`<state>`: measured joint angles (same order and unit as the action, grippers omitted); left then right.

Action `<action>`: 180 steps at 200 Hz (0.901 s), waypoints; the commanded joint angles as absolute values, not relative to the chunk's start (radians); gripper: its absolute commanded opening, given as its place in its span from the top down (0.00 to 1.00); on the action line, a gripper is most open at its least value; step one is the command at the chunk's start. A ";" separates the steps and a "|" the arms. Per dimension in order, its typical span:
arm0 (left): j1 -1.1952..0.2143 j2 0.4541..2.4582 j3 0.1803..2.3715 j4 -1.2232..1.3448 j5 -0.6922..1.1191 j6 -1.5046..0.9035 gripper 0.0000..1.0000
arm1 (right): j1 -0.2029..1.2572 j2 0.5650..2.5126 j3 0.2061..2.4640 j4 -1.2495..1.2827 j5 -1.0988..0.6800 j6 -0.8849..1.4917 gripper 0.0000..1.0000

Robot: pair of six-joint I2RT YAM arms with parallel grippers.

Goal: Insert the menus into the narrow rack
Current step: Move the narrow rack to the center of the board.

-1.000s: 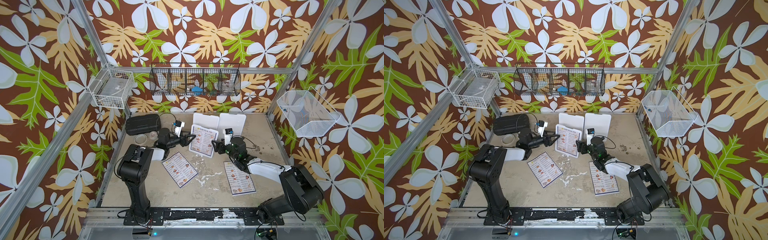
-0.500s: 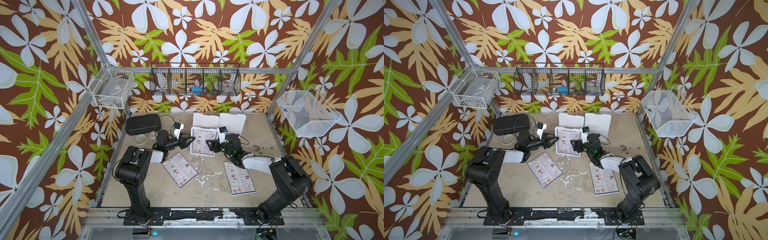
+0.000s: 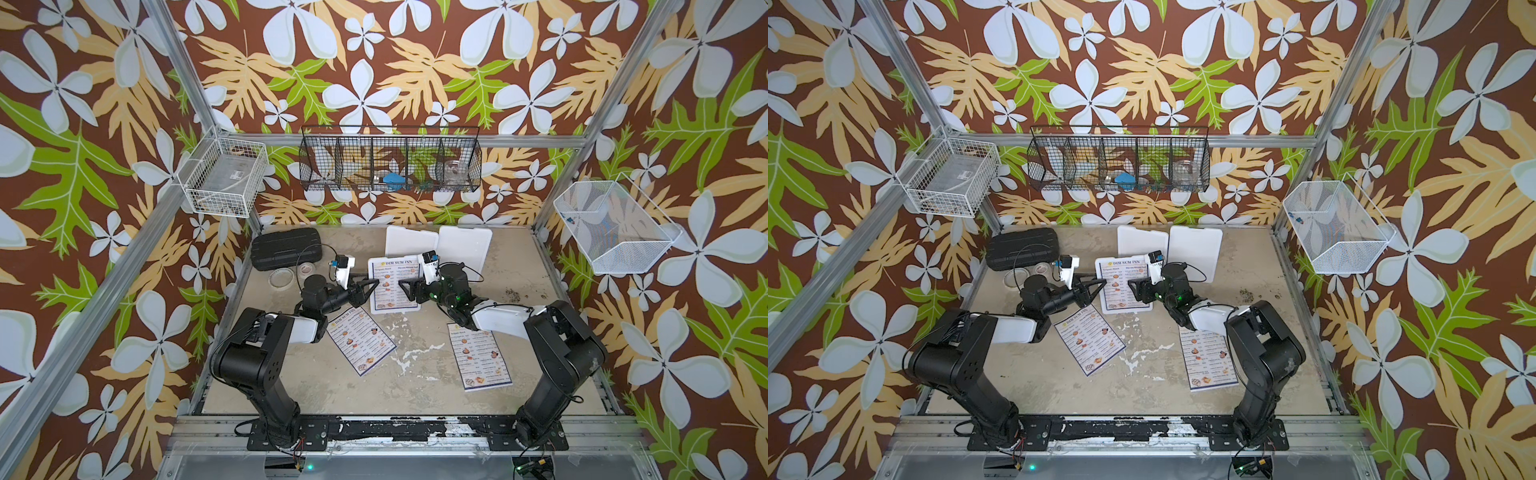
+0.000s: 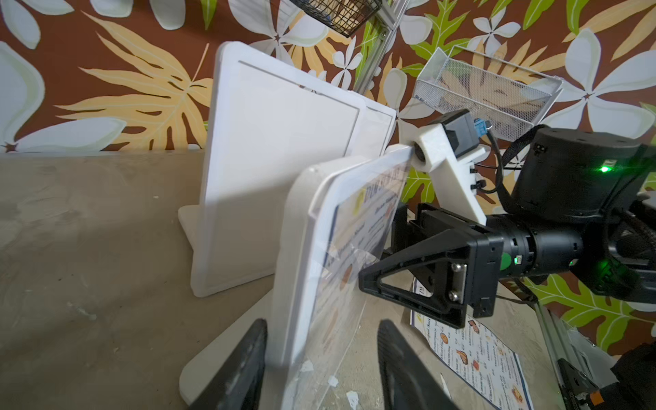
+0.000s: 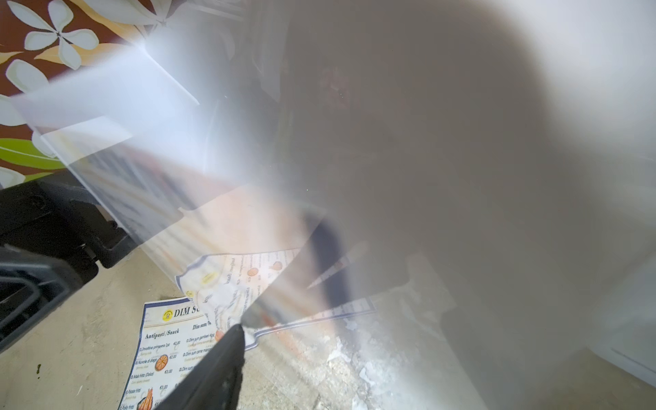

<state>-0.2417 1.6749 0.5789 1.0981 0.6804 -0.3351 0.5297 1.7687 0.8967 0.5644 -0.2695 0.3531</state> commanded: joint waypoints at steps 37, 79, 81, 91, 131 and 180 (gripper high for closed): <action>-0.207 1.667 0.535 1.178 0.703 -0.392 0.49 | 0.556 1.832 0.957 0.519 -0.243 0.378 0.27; -0.159 1.705 0.518 1.253 0.718 -0.448 0.49 | 0.572 1.896 1.025 0.496 -0.238 0.383 0.28; -0.157 1.706 0.518 1.254 0.718 -0.449 0.49 | 0.572 1.898 1.029 0.495 -0.237 0.385 0.28; -0.152 1.716 0.521 1.262 0.714 -0.455 0.49 | 0.573 1.920 1.051 0.490 -0.237 0.389 0.28; -0.112 1.750 0.522 1.302 0.707 -0.507 0.49 | 0.593 1.997 1.143 0.453 -0.231 0.393 0.29; -0.057 1.806 0.566 1.295 0.671 -0.559 0.49 | 0.628 2.065 1.232 0.426 -0.224 0.402 0.29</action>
